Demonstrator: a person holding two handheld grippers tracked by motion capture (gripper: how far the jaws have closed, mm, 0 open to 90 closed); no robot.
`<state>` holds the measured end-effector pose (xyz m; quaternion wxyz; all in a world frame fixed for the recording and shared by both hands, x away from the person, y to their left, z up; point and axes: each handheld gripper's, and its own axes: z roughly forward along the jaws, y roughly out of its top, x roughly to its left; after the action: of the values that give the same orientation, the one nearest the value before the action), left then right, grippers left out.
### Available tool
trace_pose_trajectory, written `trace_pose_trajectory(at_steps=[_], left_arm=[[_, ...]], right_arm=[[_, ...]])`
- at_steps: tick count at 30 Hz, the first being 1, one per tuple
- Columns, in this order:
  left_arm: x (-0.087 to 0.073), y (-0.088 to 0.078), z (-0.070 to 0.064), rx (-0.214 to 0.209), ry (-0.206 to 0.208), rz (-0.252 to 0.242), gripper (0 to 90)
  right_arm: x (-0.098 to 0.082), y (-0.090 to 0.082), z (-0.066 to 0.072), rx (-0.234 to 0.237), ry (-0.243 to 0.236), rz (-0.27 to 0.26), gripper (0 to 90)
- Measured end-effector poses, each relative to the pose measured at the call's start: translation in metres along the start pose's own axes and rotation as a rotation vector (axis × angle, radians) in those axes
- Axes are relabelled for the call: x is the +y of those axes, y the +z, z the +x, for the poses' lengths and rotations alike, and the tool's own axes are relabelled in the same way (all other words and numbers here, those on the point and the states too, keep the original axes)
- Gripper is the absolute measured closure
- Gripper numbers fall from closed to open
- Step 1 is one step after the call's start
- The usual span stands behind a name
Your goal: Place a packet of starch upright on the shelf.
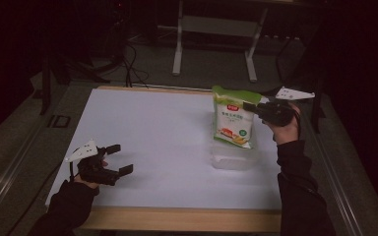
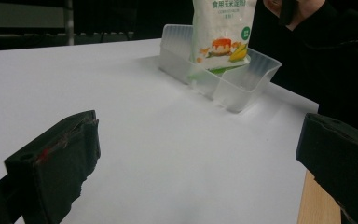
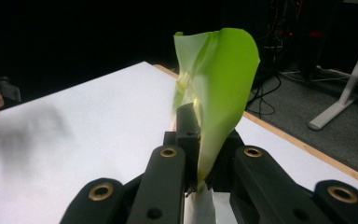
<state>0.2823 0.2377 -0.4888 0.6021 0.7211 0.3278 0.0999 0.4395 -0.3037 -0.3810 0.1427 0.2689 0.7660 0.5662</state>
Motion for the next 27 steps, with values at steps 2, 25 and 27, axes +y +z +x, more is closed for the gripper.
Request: trace_pose_trajectory(at_steps=[2, 25, 27], left_arm=[[0.000, 0.001, 0.000, -0.001, 0.003, 0.005, 0.0], [-0.003, 0.004, -0.001, -0.020, 0.007, 0.013, 0.0], [-0.004, 0.004, -0.002, -0.019, 0.014, 0.018, 0.0]], right_arm=[[-0.001, 0.001, 0.000, 0.005, 0.004, 0.001, 85.4], [-0.057, -0.021, -0.014, -0.077, 0.094, 0.019, 84.5], [-0.056, -0.021, -0.013, -0.084, 0.091, 0.021, 83.4]])
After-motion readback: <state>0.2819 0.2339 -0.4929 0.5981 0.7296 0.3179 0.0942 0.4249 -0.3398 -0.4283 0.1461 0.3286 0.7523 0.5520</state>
